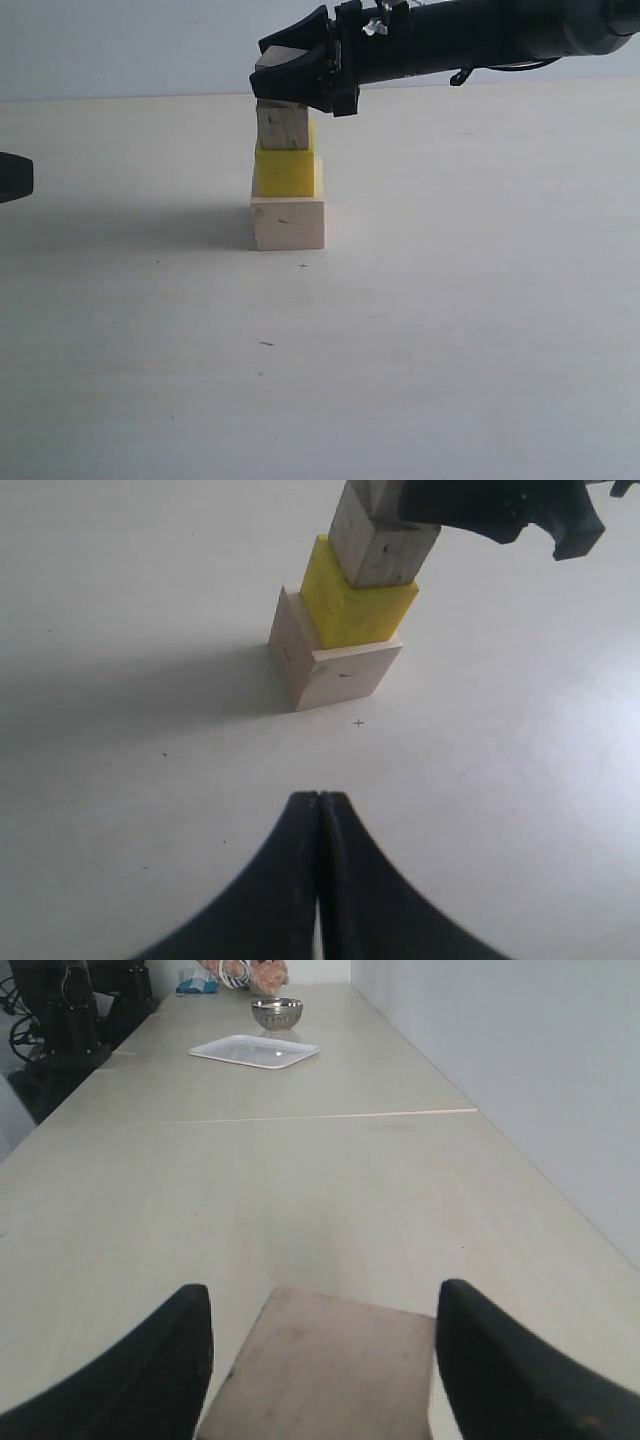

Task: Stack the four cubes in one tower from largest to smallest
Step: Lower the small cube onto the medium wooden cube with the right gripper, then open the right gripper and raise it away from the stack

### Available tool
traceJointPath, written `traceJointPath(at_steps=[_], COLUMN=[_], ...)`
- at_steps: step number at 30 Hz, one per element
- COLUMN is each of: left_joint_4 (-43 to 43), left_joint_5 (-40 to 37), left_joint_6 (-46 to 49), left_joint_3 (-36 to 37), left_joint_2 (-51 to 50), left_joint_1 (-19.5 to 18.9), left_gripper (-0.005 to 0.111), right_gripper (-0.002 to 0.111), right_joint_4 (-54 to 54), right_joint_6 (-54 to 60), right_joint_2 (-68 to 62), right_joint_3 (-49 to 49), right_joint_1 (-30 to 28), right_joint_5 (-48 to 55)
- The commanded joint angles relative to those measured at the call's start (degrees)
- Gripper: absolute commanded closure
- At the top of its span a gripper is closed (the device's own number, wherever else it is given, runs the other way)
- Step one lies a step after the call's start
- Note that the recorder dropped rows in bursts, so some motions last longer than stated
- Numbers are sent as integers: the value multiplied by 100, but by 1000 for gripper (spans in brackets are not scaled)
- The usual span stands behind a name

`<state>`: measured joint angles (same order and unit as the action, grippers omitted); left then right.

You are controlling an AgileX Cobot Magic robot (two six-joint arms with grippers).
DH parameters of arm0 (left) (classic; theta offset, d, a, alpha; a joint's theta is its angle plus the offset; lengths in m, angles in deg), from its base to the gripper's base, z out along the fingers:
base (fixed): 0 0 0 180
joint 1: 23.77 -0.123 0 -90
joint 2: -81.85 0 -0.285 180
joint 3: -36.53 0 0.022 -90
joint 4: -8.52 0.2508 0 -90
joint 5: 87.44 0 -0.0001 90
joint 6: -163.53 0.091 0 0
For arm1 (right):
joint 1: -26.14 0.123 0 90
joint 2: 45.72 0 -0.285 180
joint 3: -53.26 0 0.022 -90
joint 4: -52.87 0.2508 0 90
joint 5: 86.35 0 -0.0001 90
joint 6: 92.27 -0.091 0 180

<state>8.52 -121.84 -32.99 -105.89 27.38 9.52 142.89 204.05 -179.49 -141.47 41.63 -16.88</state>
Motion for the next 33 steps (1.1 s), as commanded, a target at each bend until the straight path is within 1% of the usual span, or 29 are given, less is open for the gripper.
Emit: traceJointPath(at_steps=[1, 9, 15, 33], left_joint_4=[-56, -56, -75, -75], left_joint_5=[39, 39, 39, 39], left_joint_6=[-9, -9, -9, -9], left_joint_3=[28, 28, 28, 28], left_joint_2=[-4, -4, -4, -4], left_joint_1=[-17, -17, -17, -17], left_gripper=[107, 107, 107, 107], right_gripper=[46, 46, 46, 46], right_joint_4=[-21, -269, -959, -622], right_joint_6=[-14, -166, -569, -492], right_joint_2=[201, 458, 470, 597], right_joint_3=[-45, -45, -45, -45], right_joint_1=[-27, -27, -27, -27], right_joint_5=[49, 49, -237, -225])
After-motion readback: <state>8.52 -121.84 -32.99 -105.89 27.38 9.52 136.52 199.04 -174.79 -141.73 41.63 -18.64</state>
